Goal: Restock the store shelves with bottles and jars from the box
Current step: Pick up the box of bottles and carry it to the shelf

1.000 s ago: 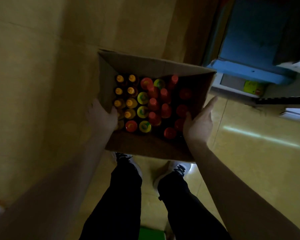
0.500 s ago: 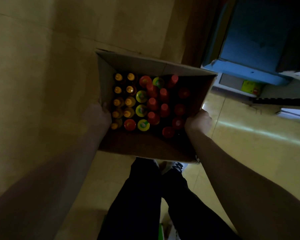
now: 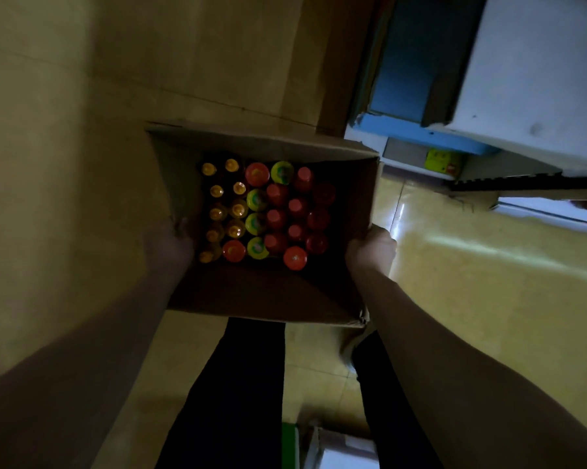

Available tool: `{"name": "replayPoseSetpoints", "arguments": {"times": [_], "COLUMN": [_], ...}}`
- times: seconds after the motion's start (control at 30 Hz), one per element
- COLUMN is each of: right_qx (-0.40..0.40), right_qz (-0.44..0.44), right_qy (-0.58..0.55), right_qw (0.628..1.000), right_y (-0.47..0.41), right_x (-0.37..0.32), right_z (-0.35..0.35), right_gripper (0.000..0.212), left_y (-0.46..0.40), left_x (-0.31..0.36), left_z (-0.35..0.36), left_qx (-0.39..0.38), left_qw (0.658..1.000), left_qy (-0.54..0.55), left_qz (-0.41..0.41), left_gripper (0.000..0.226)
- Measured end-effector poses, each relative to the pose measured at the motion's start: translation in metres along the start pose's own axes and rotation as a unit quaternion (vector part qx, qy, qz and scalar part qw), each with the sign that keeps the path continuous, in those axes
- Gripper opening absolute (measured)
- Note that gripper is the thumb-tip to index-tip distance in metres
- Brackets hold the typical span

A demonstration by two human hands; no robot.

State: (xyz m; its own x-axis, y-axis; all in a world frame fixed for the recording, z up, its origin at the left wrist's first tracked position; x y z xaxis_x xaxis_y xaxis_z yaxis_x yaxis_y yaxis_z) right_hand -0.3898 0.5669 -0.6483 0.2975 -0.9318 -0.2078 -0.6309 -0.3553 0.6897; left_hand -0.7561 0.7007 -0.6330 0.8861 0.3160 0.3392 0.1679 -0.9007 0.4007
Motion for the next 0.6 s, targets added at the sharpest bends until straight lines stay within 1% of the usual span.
{"name": "replayPoseSetpoints", "arguments": {"times": [0.07,0.13,0.27,0.3,0.37,0.47,0.57,0.6], "right_qx": [-0.014,-0.015,-0.01,-0.008,-0.006,0.009,0.019,0.026], "right_qz": [-0.006,-0.009,-0.038,-0.035,-0.015,0.023,0.044,0.052], "right_qy": [0.003,0.001,0.039,0.05,0.068,0.063,0.05,0.049], "right_qw": [1.0,1.0,0.998,0.998,0.998,0.998,0.998,0.997], "right_y": [-0.004,-0.006,-0.01,-0.01,-0.003,0.01,0.014,0.012], "right_x": [0.029,0.058,0.106,0.12,0.149,0.205,0.261,0.28], "right_z": [-0.017,-0.043,-0.102,-0.116,-0.143,-0.188,-0.237,-0.253], "right_gripper": [0.022,0.022,0.019,0.019,0.02,0.021,0.02,0.02], "left_y": [0.032,0.064,0.122,0.136,0.168,0.218,0.257,0.271], "left_x": [0.009,0.025,0.068,0.081,0.109,0.138,0.177,0.191], "left_z": [0.011,0.02,0.039,0.046,0.059,0.083,0.104,0.111], "left_qx": [-0.032,-0.047,-0.07,-0.076,-0.088,-0.123,-0.139,-0.14], "left_qw": [0.999,0.998,0.996,0.996,0.995,0.99,0.99,0.99], "left_qy": [-0.032,-0.035,-0.044,-0.051,-0.047,-0.066,-0.01,-0.007], "left_qz": [-0.027,-0.039,-0.033,-0.017,0.008,-0.008,-0.001,-0.001], "left_gripper": [0.037,0.037,0.037,0.037,0.035,0.041,0.037,0.037]}}
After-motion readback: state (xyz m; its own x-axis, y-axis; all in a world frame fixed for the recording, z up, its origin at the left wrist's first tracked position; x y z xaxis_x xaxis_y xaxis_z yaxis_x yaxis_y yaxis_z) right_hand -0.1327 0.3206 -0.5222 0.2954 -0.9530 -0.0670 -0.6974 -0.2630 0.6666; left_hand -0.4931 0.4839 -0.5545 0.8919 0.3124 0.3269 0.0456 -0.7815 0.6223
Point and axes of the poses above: each hand's wrist, its own y-axis away from the middle knuckle, its own z-axis out of the palm, x = y × z, the point moved 7 cm from there along -y, towards the middle knuckle, and after that the axes turned 10 degrees about y, right-handed, at the moved point
